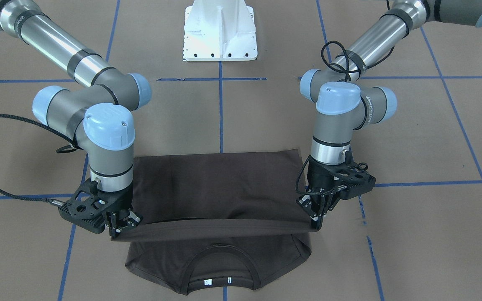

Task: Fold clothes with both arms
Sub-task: 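Lay the hem down near the collar and open both grippers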

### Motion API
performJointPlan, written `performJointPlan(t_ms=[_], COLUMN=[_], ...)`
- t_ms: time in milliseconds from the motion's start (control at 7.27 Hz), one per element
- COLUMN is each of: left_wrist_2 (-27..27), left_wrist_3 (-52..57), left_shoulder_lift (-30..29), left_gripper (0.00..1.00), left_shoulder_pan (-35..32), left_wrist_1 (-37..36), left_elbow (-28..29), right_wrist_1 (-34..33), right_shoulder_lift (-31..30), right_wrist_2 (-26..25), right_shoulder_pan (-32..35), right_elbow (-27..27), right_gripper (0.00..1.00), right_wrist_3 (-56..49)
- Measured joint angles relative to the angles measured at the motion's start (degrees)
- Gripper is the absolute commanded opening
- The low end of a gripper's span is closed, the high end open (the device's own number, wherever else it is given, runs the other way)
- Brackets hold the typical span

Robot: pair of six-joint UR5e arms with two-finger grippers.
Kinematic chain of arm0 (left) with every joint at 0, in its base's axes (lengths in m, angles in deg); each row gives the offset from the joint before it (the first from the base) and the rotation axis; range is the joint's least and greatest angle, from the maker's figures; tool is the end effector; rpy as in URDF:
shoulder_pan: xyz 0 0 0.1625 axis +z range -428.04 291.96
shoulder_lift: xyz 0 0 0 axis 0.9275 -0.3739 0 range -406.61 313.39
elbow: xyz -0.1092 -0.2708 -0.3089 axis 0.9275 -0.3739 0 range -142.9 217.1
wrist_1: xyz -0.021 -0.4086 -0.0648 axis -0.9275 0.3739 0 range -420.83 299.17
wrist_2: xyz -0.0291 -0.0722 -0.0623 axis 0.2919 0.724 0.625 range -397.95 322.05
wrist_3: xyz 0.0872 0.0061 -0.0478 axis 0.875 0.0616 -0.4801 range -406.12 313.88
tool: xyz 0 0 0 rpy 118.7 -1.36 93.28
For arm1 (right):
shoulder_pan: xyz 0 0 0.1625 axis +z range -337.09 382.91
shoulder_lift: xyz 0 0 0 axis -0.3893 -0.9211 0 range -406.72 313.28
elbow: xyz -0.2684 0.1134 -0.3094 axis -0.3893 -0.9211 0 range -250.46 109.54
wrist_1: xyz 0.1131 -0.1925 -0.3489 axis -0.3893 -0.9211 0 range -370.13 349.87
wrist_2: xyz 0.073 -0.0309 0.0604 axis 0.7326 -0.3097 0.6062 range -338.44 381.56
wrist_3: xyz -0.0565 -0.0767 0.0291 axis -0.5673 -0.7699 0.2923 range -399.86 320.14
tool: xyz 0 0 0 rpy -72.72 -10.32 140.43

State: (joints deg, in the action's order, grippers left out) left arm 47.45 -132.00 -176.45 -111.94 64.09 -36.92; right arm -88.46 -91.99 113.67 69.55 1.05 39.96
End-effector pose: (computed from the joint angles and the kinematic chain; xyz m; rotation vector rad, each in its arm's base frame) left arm 0.4551 -0.6340 0.2964 0.4942 0.9262 -0.6720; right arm -0.4486 -0.6639 0.3084 0.2881 -0.6085 0.6006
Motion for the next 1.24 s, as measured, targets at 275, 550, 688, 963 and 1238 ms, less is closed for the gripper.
performJointPlan(t_ms=[275, 550, 688, 963, 1238], left_wrist_2=[-0.44, -0.42, -0.37, -0.28, -0.10], left_wrist_3=[0.98, 1.21, 1.23, 1.22, 1.08], left_shoulder_lift=[-1.25, -1.60, -1.62, -1.70, -1.60], left_gripper=[0.00, 0.00, 0.00, 0.26, 0.49], left_shoulder_pan=[-0.05, -0.04, 0.03, 0.26, 0.36], left_wrist_1=[4.59, 6.40, 7.08, 8.50, 10.68], left_elbow=[4.84, 7.09, 7.68, 8.60, 8.90], right_wrist_1=[2.14, 4.14, 5.85, 7.57, 7.93], right_shoulder_lift=[0.97, 2.07, 2.28, 2.38, 2.96], right_wrist_2=[-0.04, -0.02, -0.06, -0.08, -0.07], right_shoulder_pan=[0.36, 0.17, -0.20, -0.68, -0.72], right_elbow=[-3.31, -6.39, -7.81, -9.09, -9.07], right_gripper=[0.00, 0.00, 0.00, 0.34, 0.42], right_wrist_3=[-0.19, -0.21, -0.21, -0.20, -0.06])
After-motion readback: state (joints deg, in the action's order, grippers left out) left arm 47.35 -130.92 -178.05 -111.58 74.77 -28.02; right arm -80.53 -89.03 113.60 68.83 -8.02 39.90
